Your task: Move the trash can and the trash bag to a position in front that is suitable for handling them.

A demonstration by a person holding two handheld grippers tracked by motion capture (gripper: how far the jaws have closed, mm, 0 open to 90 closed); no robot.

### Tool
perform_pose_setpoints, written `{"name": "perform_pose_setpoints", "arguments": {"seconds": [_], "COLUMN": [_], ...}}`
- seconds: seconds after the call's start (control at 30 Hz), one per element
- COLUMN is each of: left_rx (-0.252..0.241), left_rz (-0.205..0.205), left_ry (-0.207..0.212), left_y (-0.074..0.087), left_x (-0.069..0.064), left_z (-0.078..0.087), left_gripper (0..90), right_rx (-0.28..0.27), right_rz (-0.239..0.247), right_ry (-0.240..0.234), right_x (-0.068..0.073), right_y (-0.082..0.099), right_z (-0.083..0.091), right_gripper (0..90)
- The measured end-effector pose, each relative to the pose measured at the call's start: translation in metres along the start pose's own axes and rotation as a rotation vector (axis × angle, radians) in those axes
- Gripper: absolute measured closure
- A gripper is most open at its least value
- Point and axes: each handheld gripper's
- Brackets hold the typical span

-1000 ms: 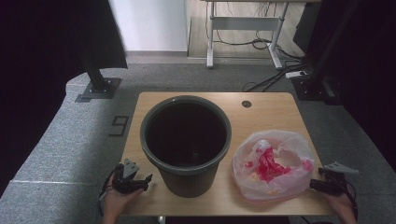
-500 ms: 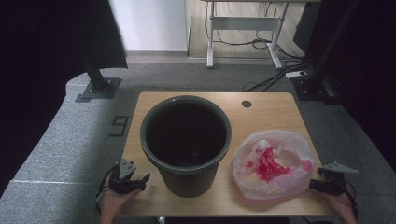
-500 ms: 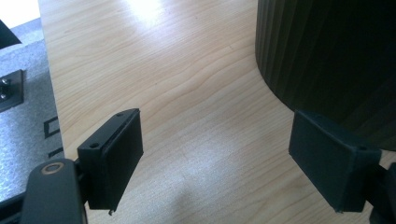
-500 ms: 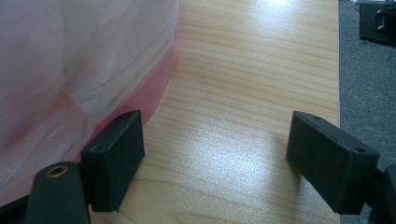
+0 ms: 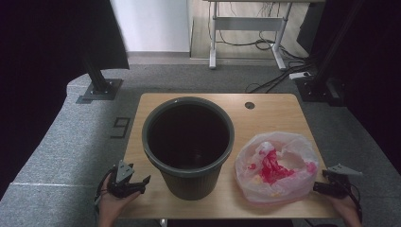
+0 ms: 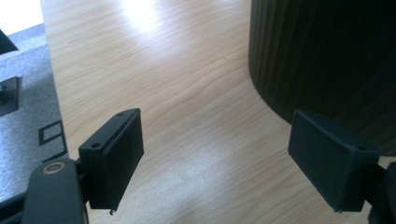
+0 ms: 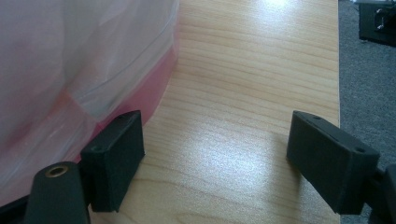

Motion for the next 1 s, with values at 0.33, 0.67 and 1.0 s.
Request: {"name": "perform_pose_setpoints", "arguments": {"seconds": [0.33, 0.67, 1.0], "left_rx": [0.011, -0.073, -0.140], "left_rz": [-0.028, -0.043, -0.053], "left_ry": [0.045, 0.133, 0.235], "left_y": [0.003, -0.008, -0.012], "left_x": [-0.003, -0.013, -0.018], "left_z": [-0.003, 0.011, 0.021], "left_gripper": [17.0, 14.9, 14.5], "right_rx": [0.000, 0.000, 0.001], "right_rz": [0.001, 0.002, 0.003], "right_ry": [-0.001, -0.001, -0.003], "right_x": [0.000, 0.000, 0.000], "right_y": [0.000, 0.000, 0.000], "right_z": [0.000, 0.000, 0.000], "right_gripper": [18.6, 18.6, 18.1]}}
Point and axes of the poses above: each handheld gripper's, and its own axes: z roughly backward along the jaws, y roughly out of its underside, x roughly to its left
